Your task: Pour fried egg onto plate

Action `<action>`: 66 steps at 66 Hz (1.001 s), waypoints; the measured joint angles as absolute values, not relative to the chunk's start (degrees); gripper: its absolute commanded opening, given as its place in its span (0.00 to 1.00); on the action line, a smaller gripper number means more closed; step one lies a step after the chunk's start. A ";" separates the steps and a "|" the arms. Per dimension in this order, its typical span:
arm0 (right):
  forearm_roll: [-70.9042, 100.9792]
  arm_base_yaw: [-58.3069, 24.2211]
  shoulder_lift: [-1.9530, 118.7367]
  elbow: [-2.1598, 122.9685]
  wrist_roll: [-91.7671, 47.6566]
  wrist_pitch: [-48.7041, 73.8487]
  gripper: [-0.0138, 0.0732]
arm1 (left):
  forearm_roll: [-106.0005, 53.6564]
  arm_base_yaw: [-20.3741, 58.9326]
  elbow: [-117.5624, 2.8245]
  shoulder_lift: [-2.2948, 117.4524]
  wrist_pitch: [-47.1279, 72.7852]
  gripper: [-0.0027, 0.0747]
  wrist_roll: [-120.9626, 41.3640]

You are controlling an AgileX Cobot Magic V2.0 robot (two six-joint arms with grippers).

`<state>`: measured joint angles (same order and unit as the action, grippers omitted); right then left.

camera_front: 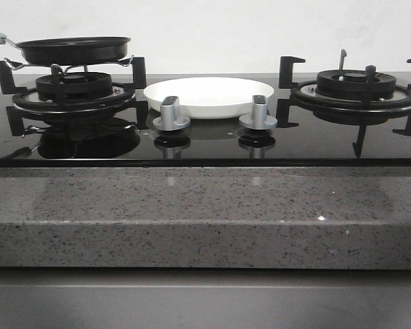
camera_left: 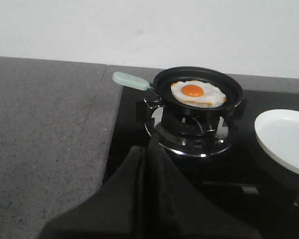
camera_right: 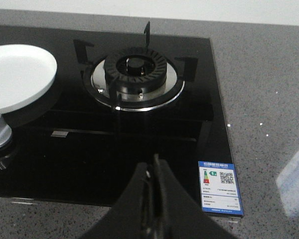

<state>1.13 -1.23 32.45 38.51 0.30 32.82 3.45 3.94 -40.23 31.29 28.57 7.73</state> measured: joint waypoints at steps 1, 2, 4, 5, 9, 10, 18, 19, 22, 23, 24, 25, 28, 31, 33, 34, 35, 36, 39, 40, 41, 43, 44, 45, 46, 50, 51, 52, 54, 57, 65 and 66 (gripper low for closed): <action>1.13 -1.23 32.73 38.51 0.30 32.83 0.09 | 3.45 3.94 -40.23 31.57 28.57 0.01 7.73; 1.13 -1.23 32.97 38.51 0.30 32.92 0.09 | 3.45 3.94 -40.23 31.85 28.70 0.01 7.73; 1.13 -1.23 33.57 38.51 0.30 33.08 0.09 | 3.45 3.94 -40.23 32.50 28.83 0.01 7.73; 1.13 -1.23 33.80 38.51 0.30 33.13 0.09 | 3.45 3.94 -40.23 32.63 28.83 0.01 7.73; 1.13 -1.23 34.62 38.51 0.30 33.22 0.09 | 3.45 3.94 -40.23 33.85 29.18 0.01 7.73; 1.13 -1.23 34.88 38.51 0.30 33.22 0.09 | 3.45 3.94 -40.23 34.08 29.29 0.01 7.73; 1.13 -1.23 36.01 38.51 0.30 33.22 0.09 | 3.45 3.94 -40.13 35.94 29.71 0.01 7.73; 1.13 -1.23 36.16 38.51 0.30 33.22 0.09 | 3.45 3.94 -40.13 36.12 29.71 0.01 7.73; 1.13 -1.23 36.33 38.51 0.30 33.22 0.09 | 3.45 3.94 -40.13 36.54 29.71 0.01 7.73; 1.13 -1.23 36.44 38.51 0.30 33.22 0.09 | 3.45 3.94 -40.13 36.69 29.71 0.01 7.73; 1.13 -1.23 36.43 38.51 0.30 33.22 0.09 | 3.45 3.94 -40.13 36.83 29.71 0.01 7.73; 1.13 -1.23 36.53 38.51 0.30 33.22 0.09 | 3.45 3.94 -40.13 36.96 29.71 0.01 7.73; 1.13 -1.23 36.56 38.51 0.30 33.22 0.09 | 3.45 3.94 -40.13 37.15 29.71 0.01 7.73; 1.13 -1.23 36.56 38.51 0.30 33.22 0.10 | 3.45 3.94 -40.13 37.30 29.71 0.01 7.73; 1.13 -1.23 36.56 38.51 0.30 33.22 0.11 | 3.45 3.94 -40.13 37.39 29.71 0.01 7.73; 1.13 -1.23 36.56 38.51 0.30 33.22 0.11 | 3.45 3.94 -40.13 37.49 29.71 0.02 7.73; 1.13 -1.23 36.56 38.51 0.30 33.22 0.12 | 3.45 3.94 -40.13 37.42 29.71 0.02 7.73; 1.13 -1.23 36.56 38.51 0.30 33.22 0.13 | 3.45 3.94 -40.13 37.42 29.71 0.03 7.73; 1.13 -1.23 36.56 38.51 0.30 33.22 0.16 | 3.45 3.94 -40.13 37.42 29.71 0.08 7.73; 1.13 -1.23 36.56 38.51 0.30 33.22 0.18 | 3.45 3.94 -40.13 37.42 29.71 0.10 7.73; 1.13 -1.23 36.56 38.51 0.30 33.22 0.20 | 3.45 3.94 -40.13 37.42 29.71 0.13 7.73; 1.13 -1.23 36.56 38.51 0.30 33.22 0.24 | 3.45 3.94 -40.13 37.42 29.71 0.18 7.73; 1.13 -1.23 36.56 38.51 0.30 33.22 0.26 | 3.45 3.94 -40.13 37.42 29.71 0.22 7.73; 1.13 -1.23 36.56 38.51 0.30 33.22 0.28 | 3.45 3.94 -40.13 37.42 29.71 0.24 7.73; 1.13 -1.23 36.56 38.51 0.30 33.22 0.30 | 3.45 3.94 -40.13 37.42 29.60 0.27 7.73; 1.13 -1.23 36.56 38.51 0.30 33.22 0.40 | 3.45 3.94 -40.13 37.42 29.49 0.38 7.73; 1.13 -1.23 36.56 38.51 0.30 33.22 0.43 | 3.45 3.94 -40.13 37.42 29.49 0.42 7.73; 1.13 -1.23 36.56 38.51 0.30 33.22 0.45 | 3.45 3.94 -40.13 37.42 29.49 0.44 7.73; 1.13 -1.23 36.56 38.51 0.30 33.22 0.49 | 3.45 3.94 -40.13 37.42 29.49 0.51 7.73; 1.13 -1.23 36.56 38.51 0.30 33.22 0.55 | 3.45 3.94 -40.13 37.42 29.37 0.57 7.73; 1.13 -1.23 36.56 38.51 0.30 32.82 0.62 | 3.45 3.94 -40.13 37.42 29.27 0.64 7.73; 1.13 -1.23 36.56 38.51 0.30 32.69 0.62 | 3.45 3.94 -40.13 37.42 29.27 0.64 7.73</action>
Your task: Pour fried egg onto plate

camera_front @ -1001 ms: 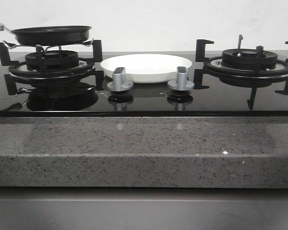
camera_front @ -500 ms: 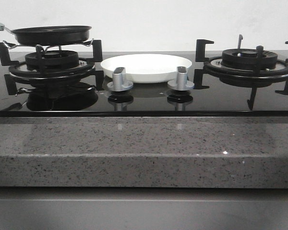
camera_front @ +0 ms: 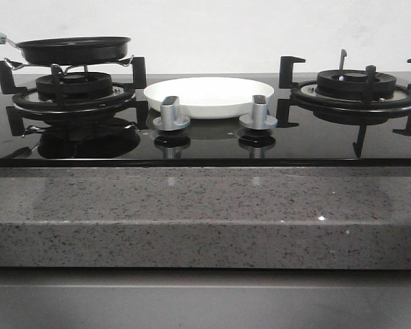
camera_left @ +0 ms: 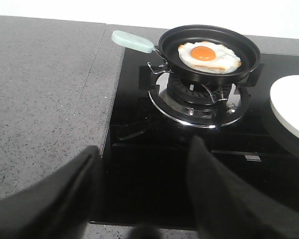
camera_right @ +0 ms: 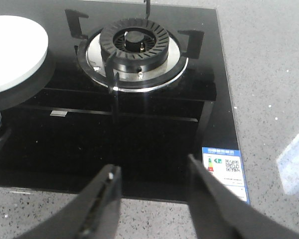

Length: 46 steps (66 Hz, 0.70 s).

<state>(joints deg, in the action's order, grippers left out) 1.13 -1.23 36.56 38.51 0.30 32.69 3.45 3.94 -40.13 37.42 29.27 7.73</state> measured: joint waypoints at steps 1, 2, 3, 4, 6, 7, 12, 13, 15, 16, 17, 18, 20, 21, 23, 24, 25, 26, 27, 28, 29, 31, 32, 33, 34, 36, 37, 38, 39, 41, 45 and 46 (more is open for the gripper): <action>1.13 -1.23 36.56 38.51 0.30 32.68 0.61 | 3.45 3.94 -40.13 37.42 29.27 0.64 7.73; 1.13 -1.23 36.56 38.51 0.30 32.54 0.61 | 3.45 3.94 -40.13 37.42 29.27 0.64 7.73; 1.13 -1.23 36.56 38.51 0.30 32.56 0.61 | 3.45 3.94 -40.13 37.42 29.27 0.64 7.73; 1.13 -1.23 36.68 38.51 0.30 32.56 0.61 | 3.45 3.94 -40.13 37.42 29.27 0.64 7.73; 1.13 -1.23 36.79 38.51 0.30 32.43 0.61 | 3.45 3.94 -40.13 37.42 29.27 0.64 7.73; 1.13 -1.23 36.80 38.51 0.30 32.43 0.61 | 3.45 3.94 -40.13 37.42 29.27 0.64 7.73; 1.13 -1.23 37.61 38.51 0.30 32.30 0.61 | 3.45 3.94 -40.13 37.42 29.16 0.63 7.73; 1.33 -1.23 37.83 38.64 0.30 32.30 0.61 | 3.45 3.94 -40.13 37.42 29.16 0.62 7.73; 1.95 -1.23 38.50 38.80 0.30 32.30 0.61 | 3.45 3.94 -40.13 37.42 29.05 0.62 7.73; 2.26 -1.23 38.83 38.94 0.30 32.30 0.61 | 3.45 3.94 -40.13 37.42 29.05 0.61 7.73; 2.64 -1.23 39.21 39.16 0.30 32.57 0.61 | 3.45 3.94 -40.13 37.42 29.05 0.61 7.73; 3.24 -1.23 39.85 39.56 0.30 32.85 0.61 | 3.45 3.94 -40.13 37.42 29.05 0.60 7.73; 4.04 -1.23 40.79 40.17 0.00 33.42 0.61 | 3.45 3.94 -40.13 37.42 29.05 0.60 7.73; 4.47 -1.23 41.04 40.54 0.00 33.55 0.61 | 3.45 3.94 -40.13 37.42 29.05 0.59 7.73; 5.53 -1.46 42.37 41.56 0.00 34.36 0.61 | 3.45 3.94 -40.13 37.42 29.05 0.59 7.73; 5.87 -1.70 43.22 42.00 0.00 34.67 0.61 | 3.45 3.94 -40.13 37.42 29.05 0.58 7.73; 6.15 -1.93 43.82 42.45 -0.47 34.94 0.61 | 3.45 3.94 -40.13 37.42 29.05 0.58 7.73; 6.61 -2.32 44.74 43.13 -0.74 35.35 0.61 | 3.45 3.94 -40.13 37.42 29.05 0.58 7.73; 6.95 -2.65 45.36 43.58 -1.25 35.58 0.61 | 3.45 3.94 -40.13 37.42 29.05 0.58 7.73; 7.23 -3.00 45.98 44.02 -1.62 35.75 0.61 | 3.45 3.94 -40.13 37.42 29.05 0.57 7.73; 7.62 -3.40 46.59 44.48 -2.02 36.03 0.61 | 3.45 3.94 -40.13 37.42 29.05 0.57 7.73; 8.15 -4.30 47.81 45.63 -2.78 36.31 0.61 | 3.45 3.94 -40.13 37.42 29.05 0.57 7.73; 8.55 -5.07 48.44 46.08 -3.13 36.31 0.61 | 3.45 3.94 -40.13 37.42 29.05 0.57 7.73; 8.73 -5.61 49.42 46.55 -3.53 36.42 0.61 | 3.45 3.94 -40.13 37.42 29.05 0.57 7.73; 8.89 -6.19 50.09 46.99 -4.03 36.42 0.61 | 3.45 3.94 -40.13 37.42 29.05 0.57 7.73; 9.18 -7.39 51.42 47.88 -4.64 36.42 0.61 | 3.45 3.94 -40.13 37.42 29.05 0.57 7.73; 9.35 -8.01 52.09 48.53 -4.83 36.42 0.61 | 3.45 3.94 -40.13 37.42 29.05 0.57 7.73; 9.49 -8.63 52.74 48.96 -4.96 36.42 0.61 | 3.45 3.94 -40.13 37.42 29.05 0.57 7.73; 9.66 -9.56 53.41 49.40 -5.06 36.42 0.61 | 3.45 3.94 -40.13 37.42 29.05 0.57 7.73; 9.89 -11.07 55.07 50.50 -5.33 36.42 0.61 | 3.45 3.94 -40.13 37.42 29.05 0.57 7.73; 9.99 -13.25 58.18 52.36 -5.78 36.19 0.61 | 3.45 3.94 -40.13 37.42 29.05 0.57 7.73; 10.02 -13.73 58.89 53.06 -5.78 36.05 0.61 | 3.45 3.94 -40.13 37.42 29.05 0.57 7.73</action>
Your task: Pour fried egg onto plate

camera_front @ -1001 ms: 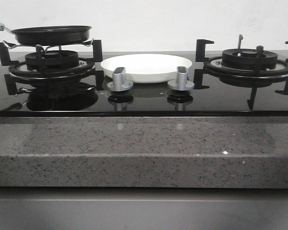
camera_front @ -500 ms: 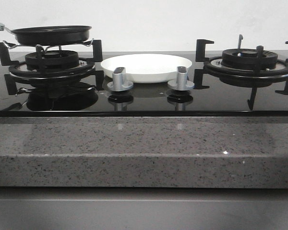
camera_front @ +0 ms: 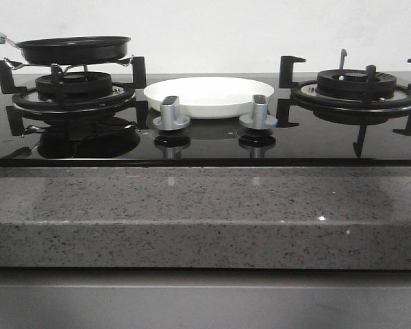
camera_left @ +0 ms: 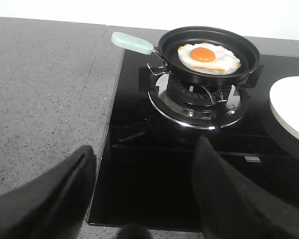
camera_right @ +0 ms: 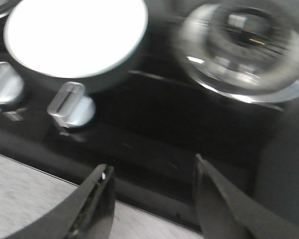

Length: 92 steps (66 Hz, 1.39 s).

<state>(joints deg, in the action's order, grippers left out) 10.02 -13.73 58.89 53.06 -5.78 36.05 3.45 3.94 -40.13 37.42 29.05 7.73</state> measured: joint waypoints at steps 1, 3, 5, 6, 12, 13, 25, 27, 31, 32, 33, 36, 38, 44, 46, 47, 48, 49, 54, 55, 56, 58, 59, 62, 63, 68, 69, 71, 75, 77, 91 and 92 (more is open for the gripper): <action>10.12 -14.17 59.63 53.54 -5.78 36.04 0.61 | 3.45 3.94 -40.13 37.42 29.05 0.57 7.73; 10.12 -15.14 61.49 54.52 -5.81 35.73 0.61 | 3.45 3.94 -40.13 37.42 29.05 0.57 7.73; 10.26 -15.72 63.03 55.56 -5.81 35.48 0.61 | 3.45 3.94 -40.13 37.42 29.05 0.57 7.73; 10.25 -15.96 63.84 56.10 -5.81 35.37 0.61 | 3.45 3.94 -40.13 37.42 29.05 0.57 7.73; 10.52 -16.55 69.15 59.96 -5.81 35.23 0.61 | 3.45 3.94 -40.13 37.42 29.05 0.57 7.73; 10.52 -16.53 69.99 60.58 -5.81 35.23 0.61 | 3.45 3.94 -40.13 37.42 29.05 0.57 7.73; 10.52 -16.58 81.52 69.83 -5.81 36.57 0.61 | 3.45 3.94 -40.13 37.42 29.05 0.57 7.73; 10.52 -16.58 83.48 71.40 -5.81 36.87 0.61 | 3.45 3.94 -40.13 37.42 29.05 0.57 7.73; 10.52 -16.58 86.87 74.41 -5.81 37.26 0.61 | 3.45 3.94 -40.13 37.42 29.05 0.57 7.73; 10.52 -16.58 87.59 74.99 -5.81 37.37 0.61 | 3.45 3.94 -40.13 37.42 29.05 0.57 7.73; 10.52 -16.58 88.30 75.56 -5.81 37.50 0.61 | 3.45 3.94 -40.13 37.42 29.05 0.57 7.73; 10.52 -16.58 90.74 77.33 -5.81 37.85 0.61 | 3.45 3.94 -40.13 37.42 29.05 0.57 7.73; 10.52 -16.58 91.74 78.50 -5.81 38.11 0.61 | 3.45 3.94 -40.13 37.42 29.05 0.57 7.73; 10.52 -16.58 95.98 82.40 -5.81 38.50 0.61 | 3.45 3.94 -40.13 37.42 29.16 0.57 7.73; 10.52 -16.58 97.59 83.68 -5.81 38.84 0.61 | 3.45 3.94 -40.13 37.42 29.26 0.57 7.73; 10.52 -16.58 98.23 84.31 -5.81 38.97 0.61 | 3.45 3.94 -40.13 37.42 29.26 0.57 7.73; 10.52 -16.58 98.87 84.94 -5.81 39.09 0.61 | 3.45 3.94 -40.13 37.42 29.26 0.57 7.73; 10.52 -16.58 99.82 85.89 -5.81 39.28 0.61 | 3.45 3.94 -40.13 37.42 29.26 0.57 7.73; 9.99 -16.58 102.89 89.06 -5.81 40.26 0.61 | 3.45 3.94 -40.13 37.42 29.26 0.57 7.73; 9.87 -16.58 103.48 89.68 -5.81 40.47 0.61 | 3.45 3.94 -40.13 37.42 29.26 0.57 7.73; 9.75 -16.58 104.08 90.28 -5.81 40.88 0.61 | 3.45 3.94 -40.13 37.42 29.26 0.57 7.73; 9.55 -16.58 105.24 91.79 -5.81 41.43 0.61 | 3.45 3.94 -40.13 37.42 29.26 0.57 7.73; 9.35 -16.58 105.79 92.38 -5.81 41.76 0.61 | 3.45 3.94 -40.13 37.42 29.26 0.57 7.73; 9.08 -16.58 107.74 94.11 -5.81 42.63 0.61 | 3.45 3.94 -40.13 37.42 29.26 0.57 7.73; 8.95 -16.58 108.26 94.68 -5.81 43.04 0.61 | 3.45 3.94 -40.13 37.42 29.26 0.57 7.73; 8.50 -16.58 110.99 97.62 -5.81 44.82 0.61 | 3.45 3.94 -40.13 37.42 29.26 0.57 7.73; 8.39 -16.58 111.46 98.14 -5.81 45.23 0.61 | 3.45 3.94 -40.13 37.42 29.26 0.57 7.73; 8.24 -16.58 112.37 99.41 -5.81 46.13 0.61 | 3.45 3.94 -40.13 37.42 29.26 0.57 7.73; 8.19 -16.58 114.13 101.28 -5.81 47.64 0.61 | 3.45 3.94 -40.13 37.42 29.26 0.57 7.73; 8.19 -16.58 114.60 102.16 -5.81 48.46 0.61 | 3.45 3.94 -40.13 37.42 29.37 0.57 7.73; 7.96 -16.48 117.78 108.12 -5.81 53.11 0.61 | 3.45 3.94 -40.13 37.42 29.37 0.57 7.73; 7.96 -16.36 118.01 108.46 -5.81 53.48 0.61 | 3.45 3.94 -40.13 37.42 29.37 0.57 7.73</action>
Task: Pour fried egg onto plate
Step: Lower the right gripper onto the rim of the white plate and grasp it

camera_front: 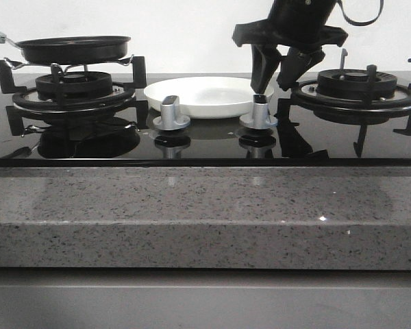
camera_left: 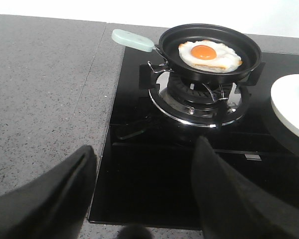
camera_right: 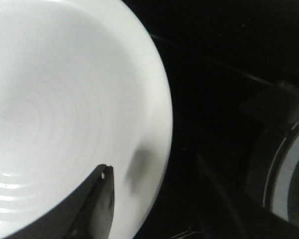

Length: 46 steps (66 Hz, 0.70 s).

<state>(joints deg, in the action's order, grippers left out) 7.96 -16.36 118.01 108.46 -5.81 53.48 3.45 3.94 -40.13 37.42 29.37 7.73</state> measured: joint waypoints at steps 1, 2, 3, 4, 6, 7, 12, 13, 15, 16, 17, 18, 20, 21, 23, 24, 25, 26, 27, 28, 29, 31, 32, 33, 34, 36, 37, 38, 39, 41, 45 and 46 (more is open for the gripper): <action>7.96 -16.36 118.03 108.76 -5.81 53.86 0.61 | 3.45 3.94 -40.13 37.42 29.37 0.57 7.73; 7.96 -16.36 118.33 109.03 -5.81 54.25 0.61 | 3.45 3.94 -40.13 37.42 29.37 0.57 7.73; 7.96 -16.20 118.57 109.29 -5.81 54.65 0.61 | 3.45 3.94 -40.13 37.42 29.37 0.57 7.73; 7.96 -16.23 118.90 109.53 -5.81 55.01 0.61 | 3.45 3.94 -40.13 37.42 29.37 0.57 7.73; 8.06 -15.97 119.34 109.87 -5.81 55.75 0.61 | 3.45 3.94 -40.13 37.42 29.37 0.57 7.73; 8.20 -15.96 119.55 110.06 -5.81 56.24 0.61 | 3.45 3.94 -40.13 37.42 29.37 0.57 7.73; 9.67 -15.21 120.43 111.07 -5.81 57.47 0.61 | 3.45 3.94 -40.13 37.42 29.37 0.57 7.73; 10.01 -15.10 120.55 111.19 -5.81 57.65 0.61 | 3.45 3.94 -40.13 37.42 29.37 0.57 7.73; 10.59 -14.97 120.67 111.49 -5.81 57.79 0.60 | 3.45 3.94 -40.13 37.42 29.37 0.57 7.73; 10.87 -14.80 120.78 111.61 -5.81 57.94 0.60 | 3.45 3.94 -40.13 37.42 29.47 0.57 7.73; 11.16 -14.66 120.82 111.62 -5.81 58.17 0.59 | 3.45 3.94 -40.13 37.42 29.47 0.57 7.73; 11.45 -14.51 120.94 111.83 -5.81 58.18 0.57 | 3.45 3.94 -40.13 37.42 29.47 0.57 7.73; 11.90 -14.39 121.12 112.02 -5.81 58.47 0.54 | 3.45 3.94 -40.13 37.42 29.47 0.57 7.73; 12.09 -14.26 121.19 112.18 -5.81 58.60 0.52 | 3.45 3.94 -40.13 37.42 29.47 0.57 7.73; 12.45 -14.09 121.18 112.32 -5.91 58.72 0.48 | 3.45 3.94 -40.13 37.42 29.47 0.57 7.73; 12.67 -13.97 121.32 112.42 -5.91 58.81 0.46 | 3.45 3.94 -40.13 37.42 29.47 0.57 7.73; 12.94 -13.85 121.32 112.48 -5.91 58.81 0.44 | 3.45 3.94 -40.13 37.42 29.47 0.57 7.73; 13.10 -13.84 121.43 112.48 -5.91 58.86 0.40 | 3.45 3.94 -40.13 37.42 29.47 0.57 7.73; 13.34 -13.84 121.44 112.57 -5.91 58.98 0.38 | 3.45 3.94 -40.13 37.42 29.47 0.57 7.73; 13.51 -13.74 121.44 112.57 -5.91 58.96 0.36 | 3.45 3.94 -40.13 37.42 29.47 0.57 7.73; 13.63 -13.74 121.44 112.57 -5.91 59.08 0.34 | 3.45 3.94 -40.13 37.42 29.47 0.57 7.73; 14.04 -13.74 121.51 112.57 -5.91 59.08 0.31 | 3.45 3.94 -40.13 37.42 29.47 0.57 7.73; 14.19 -13.74 121.51 112.57 -5.91 59.08 0.29 | 3.45 3.94 -40.13 37.42 29.47 0.57 7.73; 14.29 -13.74 121.56 112.57 -5.91 59.08 0.27 | 3.45 3.94 -40.13 37.42 29.47 0.57 7.73; 14.43 -13.74 121.68 112.57 -5.91 59.08 0.26 | 3.45 3.94 -40.13 37.42 29.47 0.57 7.73; 14.54 -13.74 121.66 112.57 -5.91 59.08 0.24 | 3.45 3.94 -40.13 37.42 29.47 0.57 7.73; 14.69 -13.74 121.66 112.57 -5.91 59.08 0.23 | 3.45 3.94 -40.13 37.42 29.47 0.57 7.73; 14.68 -13.74 121.66 112.57 -5.79 59.08 0.22 | 3.45 3.94 -40.13 37.42 29.47 0.57 7.73; 14.96 -13.74 121.66 112.57 -5.79 59.08 0.21 | 3.45 3.94 -40.13 37.42 29.47 0.57 7.73; 15.23 -13.74 121.71 112.57 -5.72 59.08 0.20 | 3.45 3.94 -40.13 37.42 29.47 0.57 7.73; 15.62 -13.74 121.71 112.57 -5.66 59.08 0.18 | 3.45 3.94 -40.13 37.42 29.47 0.57 7.73; 15.75 -13.74 121.71 112.57 -5.56 59.08 0.17 | 3.45 3.94 -40.13 37.42 29.47 0.57 7.73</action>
